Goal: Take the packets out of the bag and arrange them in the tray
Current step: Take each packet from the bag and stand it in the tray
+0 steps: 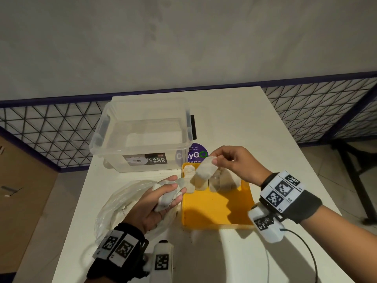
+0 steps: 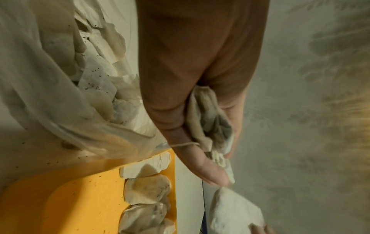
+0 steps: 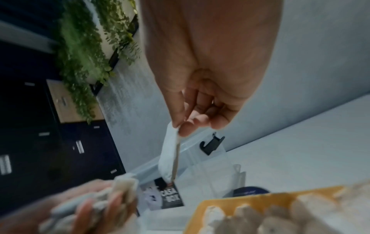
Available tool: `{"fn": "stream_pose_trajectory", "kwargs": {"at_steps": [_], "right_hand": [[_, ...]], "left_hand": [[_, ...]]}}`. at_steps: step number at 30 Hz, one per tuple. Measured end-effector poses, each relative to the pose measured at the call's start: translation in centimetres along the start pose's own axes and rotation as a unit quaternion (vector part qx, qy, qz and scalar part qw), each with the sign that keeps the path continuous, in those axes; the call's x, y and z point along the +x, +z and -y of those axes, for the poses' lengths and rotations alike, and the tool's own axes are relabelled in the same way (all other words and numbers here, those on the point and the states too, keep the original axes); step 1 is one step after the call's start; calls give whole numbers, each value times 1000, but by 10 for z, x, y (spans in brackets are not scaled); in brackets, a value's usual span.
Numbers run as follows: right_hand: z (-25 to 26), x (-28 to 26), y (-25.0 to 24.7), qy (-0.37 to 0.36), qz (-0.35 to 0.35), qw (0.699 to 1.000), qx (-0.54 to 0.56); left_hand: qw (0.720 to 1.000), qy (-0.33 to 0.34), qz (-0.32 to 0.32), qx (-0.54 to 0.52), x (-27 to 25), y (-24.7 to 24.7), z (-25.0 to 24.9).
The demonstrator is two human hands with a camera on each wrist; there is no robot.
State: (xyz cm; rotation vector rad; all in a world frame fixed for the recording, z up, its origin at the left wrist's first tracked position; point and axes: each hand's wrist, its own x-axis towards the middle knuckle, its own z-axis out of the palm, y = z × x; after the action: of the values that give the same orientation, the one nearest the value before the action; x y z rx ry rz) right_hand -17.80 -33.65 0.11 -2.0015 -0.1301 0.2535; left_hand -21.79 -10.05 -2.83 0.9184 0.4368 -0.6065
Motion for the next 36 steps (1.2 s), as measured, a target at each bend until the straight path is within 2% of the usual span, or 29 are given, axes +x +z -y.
{"fn": "stream_pose_trajectory", "kwargs": {"at_steps": [3,5,7,11,16,22,24,26,27,29,32,36], "right_hand": [[-11,1,-20,-1,-17,981,-194],[-21,1,-30,0,5,949,-315],[-32,1,-36,18,41,925,-376],[-51,-2,-34,41,75,885,-458],[-70,-2,-22,24,81,818,-568],[-80,3,-18,-15,26,805,-593],[-85,5,-18,-15,20,814,-581],[-74,1,-13,-56,-4,825,-563],[-65,-1,-10,-88,-17,840,-535],[-46,-7,0,-128,-23,895,-426],[-16,-17,25,-158,28,952,-262],[5,-13,58,-119,84,973,-176]], "left_hand": [[1000,-1,3,4,1,0,0],[1000,0,7,12,1,-1,0],[1000,1,11,21,1,-2,0],[1000,-1,10,23,2,0,-1],[1000,-6,15,24,0,1,0],[1000,8,3,13,0,3,0],[1000,15,0,6,1,2,1],[1000,24,-5,1,2,2,2],[1000,30,-9,1,2,3,2],[999,46,-17,1,1,4,0],[997,74,-23,25,-1,3,0],[993,91,-37,70,-3,2,0]]}}
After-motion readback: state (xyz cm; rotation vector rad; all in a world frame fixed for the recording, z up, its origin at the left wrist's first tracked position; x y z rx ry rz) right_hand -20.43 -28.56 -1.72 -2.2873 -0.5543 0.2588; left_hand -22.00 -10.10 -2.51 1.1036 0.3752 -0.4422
